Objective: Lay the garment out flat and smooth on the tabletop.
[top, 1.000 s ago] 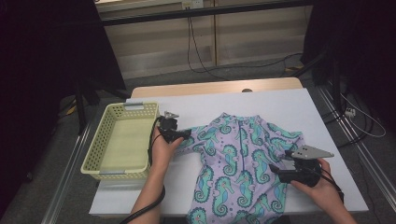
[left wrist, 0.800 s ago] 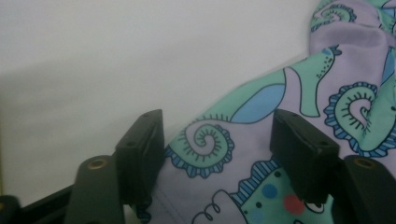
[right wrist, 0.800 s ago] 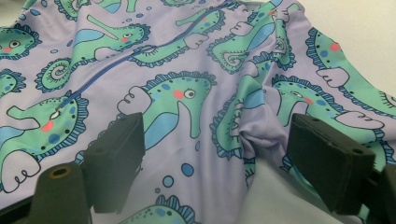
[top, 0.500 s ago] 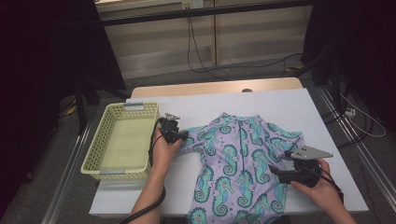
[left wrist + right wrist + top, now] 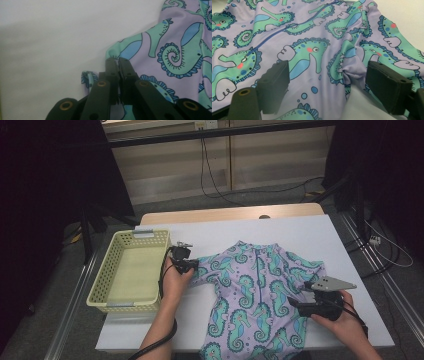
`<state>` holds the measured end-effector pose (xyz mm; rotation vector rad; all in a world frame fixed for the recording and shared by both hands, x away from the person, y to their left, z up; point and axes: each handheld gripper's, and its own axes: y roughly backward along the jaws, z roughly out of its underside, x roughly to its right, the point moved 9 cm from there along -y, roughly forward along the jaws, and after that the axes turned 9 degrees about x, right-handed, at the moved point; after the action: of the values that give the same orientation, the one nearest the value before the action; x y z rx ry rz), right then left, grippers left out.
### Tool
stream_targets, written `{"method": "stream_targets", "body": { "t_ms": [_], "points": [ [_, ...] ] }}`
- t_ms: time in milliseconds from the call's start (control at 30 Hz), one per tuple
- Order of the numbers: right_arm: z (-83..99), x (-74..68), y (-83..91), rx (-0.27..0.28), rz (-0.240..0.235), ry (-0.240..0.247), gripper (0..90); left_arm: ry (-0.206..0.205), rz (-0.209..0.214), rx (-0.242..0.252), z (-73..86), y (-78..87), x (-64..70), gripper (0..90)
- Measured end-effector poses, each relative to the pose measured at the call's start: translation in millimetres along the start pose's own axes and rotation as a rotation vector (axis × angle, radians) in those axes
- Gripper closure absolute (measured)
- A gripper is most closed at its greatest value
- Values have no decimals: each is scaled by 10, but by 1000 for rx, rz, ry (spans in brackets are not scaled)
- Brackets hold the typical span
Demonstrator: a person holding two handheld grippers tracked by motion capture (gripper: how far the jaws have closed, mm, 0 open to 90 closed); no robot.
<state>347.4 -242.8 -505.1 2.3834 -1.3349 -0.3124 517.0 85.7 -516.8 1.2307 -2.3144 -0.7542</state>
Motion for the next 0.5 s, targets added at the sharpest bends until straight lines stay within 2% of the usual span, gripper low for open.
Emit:
{"method": "stream_targets", "body": {
  "t_ms": [133, 167, 300, 333, 400, 500],
  "points": [
    [1, -1, 7, -1, 1, 0, 198, -5, 0, 6, -66, 82, 16, 874],
    [2, -1, 8, -1, 0, 0, 197, 6, 4, 20, -98, 106, 33, 874],
    [1, -1, 8, 2, -1, 1, 193, -6, 13, 41, -210, 213, 67, 875],
    [-2, -2, 9, 4, -1, 0, 192, 3, 12, 49, -228, 221, 78, 875],
    [-3, -3, 10, 5, -1, 1, 192, -13, 17, 48, -257, 252, 80, 875],
    [-10, 1, 16, 8, 2, 1, 192, 1, 23, 58, -299, 290, 82, 877]
  ]
}}
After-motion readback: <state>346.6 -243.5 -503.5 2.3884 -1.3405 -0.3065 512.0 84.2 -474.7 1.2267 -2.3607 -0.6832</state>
